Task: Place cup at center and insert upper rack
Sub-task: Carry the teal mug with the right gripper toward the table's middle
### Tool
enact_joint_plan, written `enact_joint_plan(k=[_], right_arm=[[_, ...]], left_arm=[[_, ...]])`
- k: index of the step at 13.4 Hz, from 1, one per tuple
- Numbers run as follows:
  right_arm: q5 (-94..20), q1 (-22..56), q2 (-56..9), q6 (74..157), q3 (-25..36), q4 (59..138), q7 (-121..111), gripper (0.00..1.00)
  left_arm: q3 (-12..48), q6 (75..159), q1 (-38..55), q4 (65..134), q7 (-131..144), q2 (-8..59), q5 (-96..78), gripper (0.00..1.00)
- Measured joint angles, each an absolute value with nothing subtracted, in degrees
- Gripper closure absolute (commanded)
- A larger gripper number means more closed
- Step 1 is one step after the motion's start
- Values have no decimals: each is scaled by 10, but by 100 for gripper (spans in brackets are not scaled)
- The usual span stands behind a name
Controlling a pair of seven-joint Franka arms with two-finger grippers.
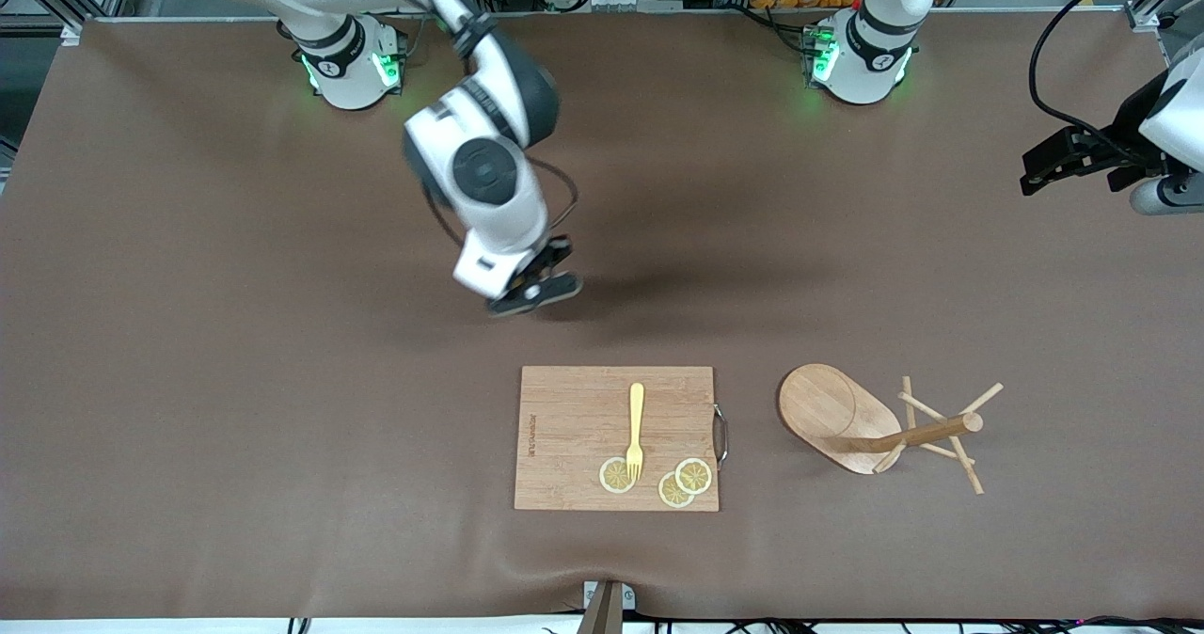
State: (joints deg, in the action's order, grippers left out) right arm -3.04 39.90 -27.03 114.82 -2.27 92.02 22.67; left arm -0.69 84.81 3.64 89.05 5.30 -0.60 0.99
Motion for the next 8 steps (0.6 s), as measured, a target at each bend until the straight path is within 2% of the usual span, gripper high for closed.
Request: enact_joint_plan(k=[5,8], right_arm=[[-31,533,-283,1179,-22,926,349,100],[-31,569,-299,1185,-21,927,397,100]], left_arm=[[-7,848,30,891,53,-3,10,0],[-7,848,30,891,53,-3,10,0]])
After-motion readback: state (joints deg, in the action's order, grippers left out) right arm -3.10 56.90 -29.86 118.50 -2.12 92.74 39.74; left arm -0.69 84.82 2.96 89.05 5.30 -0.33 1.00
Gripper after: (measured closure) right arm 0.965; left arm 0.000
